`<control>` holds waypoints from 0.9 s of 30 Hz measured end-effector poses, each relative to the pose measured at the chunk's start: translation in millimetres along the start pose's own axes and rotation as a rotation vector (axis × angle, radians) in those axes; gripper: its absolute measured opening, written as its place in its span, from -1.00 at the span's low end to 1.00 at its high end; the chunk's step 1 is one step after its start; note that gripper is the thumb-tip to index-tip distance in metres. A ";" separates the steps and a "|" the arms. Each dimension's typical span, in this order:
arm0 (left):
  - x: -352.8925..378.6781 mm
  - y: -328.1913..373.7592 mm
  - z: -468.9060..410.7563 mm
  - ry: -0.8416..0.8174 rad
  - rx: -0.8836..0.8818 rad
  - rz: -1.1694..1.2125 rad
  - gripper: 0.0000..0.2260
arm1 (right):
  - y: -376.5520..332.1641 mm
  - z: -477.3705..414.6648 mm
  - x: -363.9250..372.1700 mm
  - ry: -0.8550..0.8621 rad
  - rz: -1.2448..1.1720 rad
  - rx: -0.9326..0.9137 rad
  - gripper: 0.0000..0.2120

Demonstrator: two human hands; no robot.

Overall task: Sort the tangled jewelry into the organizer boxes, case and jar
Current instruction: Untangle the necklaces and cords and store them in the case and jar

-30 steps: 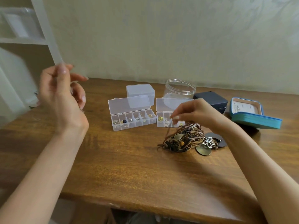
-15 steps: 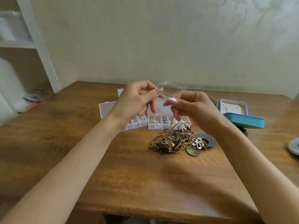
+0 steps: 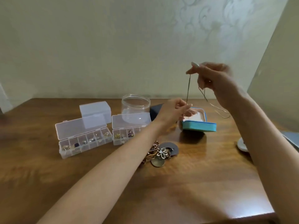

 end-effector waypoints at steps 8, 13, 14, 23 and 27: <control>43.8 -35.5 -36.2 -0.105 -0.040 -0.395 -0.82 | 32.1 11.7 -42.5 0.050 0.036 0.134 -0.83; 46.4 -52.0 -16.8 -0.203 -0.015 -0.642 -0.78 | 46.8 27.1 -40.7 0.015 0.049 0.179 -0.83; 45.2 -52.8 -14.1 -0.190 0.008 -0.693 -0.76 | 49.6 30.6 -40.4 0.015 0.043 0.184 -0.83; 63.1 -58.4 -3.9 -0.283 0.049 -0.666 -0.75 | 61.4 49.8 -40.1 0.006 -0.014 0.211 -0.82; 70.9 -66.0 -6.7 -0.372 -0.014 -0.742 -0.79 | 65.4 55.0 -38.7 -0.031 0.001 0.229 -0.80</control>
Point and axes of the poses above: each hand's wrist, its own z-axis away from the middle knuckle, its own x-axis out of the palm, y = z × x, the point moved 9 cm from there along -z, towards the middle knuckle, and after that the axes turned 7 degrees about -z, right-handed, at the moved point
